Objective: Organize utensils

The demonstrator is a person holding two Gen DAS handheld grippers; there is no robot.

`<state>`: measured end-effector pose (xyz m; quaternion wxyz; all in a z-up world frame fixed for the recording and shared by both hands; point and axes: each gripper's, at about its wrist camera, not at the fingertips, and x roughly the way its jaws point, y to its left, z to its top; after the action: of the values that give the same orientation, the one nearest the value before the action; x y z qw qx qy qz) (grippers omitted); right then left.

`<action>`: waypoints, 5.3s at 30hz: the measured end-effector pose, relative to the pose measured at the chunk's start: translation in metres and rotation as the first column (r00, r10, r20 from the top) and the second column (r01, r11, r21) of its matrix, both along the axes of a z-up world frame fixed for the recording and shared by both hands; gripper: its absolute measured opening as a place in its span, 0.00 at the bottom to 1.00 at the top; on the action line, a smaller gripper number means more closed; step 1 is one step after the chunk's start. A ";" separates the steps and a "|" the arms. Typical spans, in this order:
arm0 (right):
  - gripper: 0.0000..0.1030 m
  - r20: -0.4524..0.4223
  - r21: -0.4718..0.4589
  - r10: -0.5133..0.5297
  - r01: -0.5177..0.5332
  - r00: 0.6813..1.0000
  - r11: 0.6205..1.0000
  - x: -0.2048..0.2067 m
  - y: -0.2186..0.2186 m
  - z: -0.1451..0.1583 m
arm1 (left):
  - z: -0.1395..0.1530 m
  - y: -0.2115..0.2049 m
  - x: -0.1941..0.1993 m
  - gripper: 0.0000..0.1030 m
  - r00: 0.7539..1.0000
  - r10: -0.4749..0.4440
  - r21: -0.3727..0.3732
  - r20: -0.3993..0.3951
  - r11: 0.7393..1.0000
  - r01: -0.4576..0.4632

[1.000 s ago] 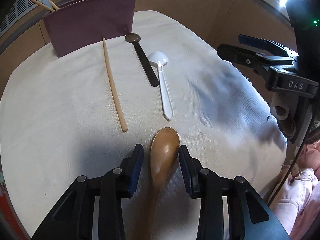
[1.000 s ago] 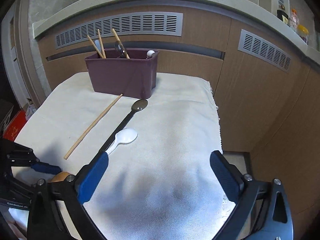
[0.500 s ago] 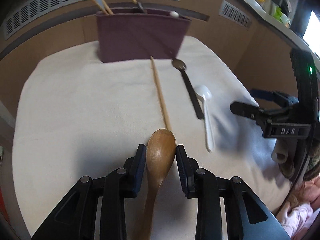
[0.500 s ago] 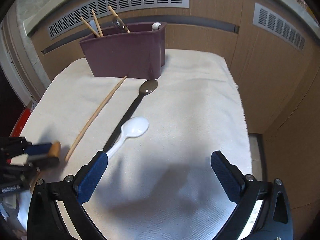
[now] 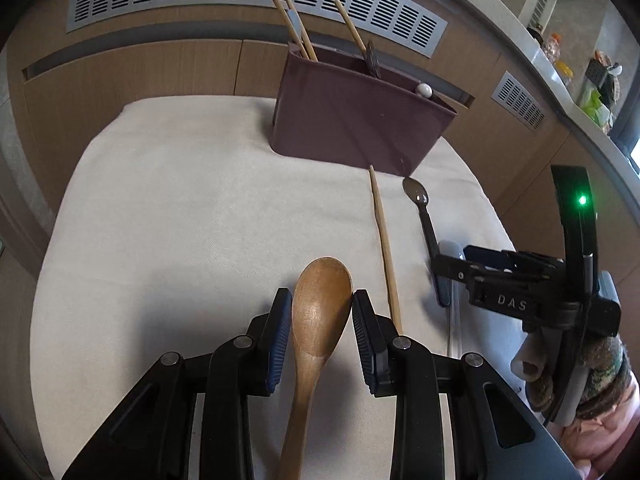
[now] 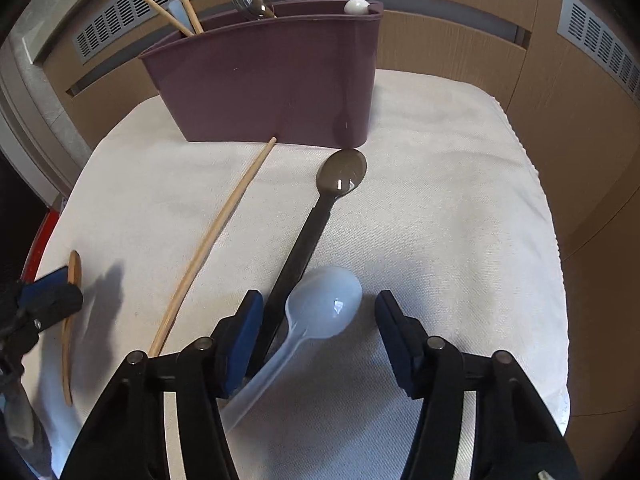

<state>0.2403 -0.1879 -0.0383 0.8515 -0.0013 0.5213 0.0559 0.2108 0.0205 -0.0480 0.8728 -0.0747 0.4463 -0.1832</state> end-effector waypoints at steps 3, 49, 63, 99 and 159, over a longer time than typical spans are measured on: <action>0.34 0.001 0.002 0.046 -0.046 0.999 0.999 -0.002 0.003 0.003 | -0.005 -0.004 0.000 0.31 1.000 -0.008 0.002 -0.016 1.000 0.008; 0.34 0.361 -0.180 0.260 -0.207 0.895 0.962 -0.023 -0.018 0.138 | 0.128 -0.010 0.048 0.23 0.978 0.009 0.056 0.206 0.998 -0.021; 0.36 0.126 -0.128 0.262 -0.246 0.957 0.961 0.001 -0.037 0.016 | -0.009 -0.030 0.171 0.41 0.981 0.156 0.229 -0.113 0.965 -0.127; 0.32 0.130 -0.042 0.134 -0.130 0.982 0.991 -0.008 -0.030 0.032 | -0.022 -0.013 0.172 0.52 0.982 0.099 0.285 -0.159 0.957 -0.050; 0.32 0.793 -0.152 0.163 -0.069 0.587 0.986 0.041 -0.008 0.253 | 0.245 -0.037 0.064 0.29 0.773 0.007 0.050 0.635 0.997 -0.050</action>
<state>0.2814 -0.1957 0.2145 0.9880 -0.1047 0.0836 0.0773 0.2752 -0.0169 0.1971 0.9767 0.0126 0.1308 -0.1698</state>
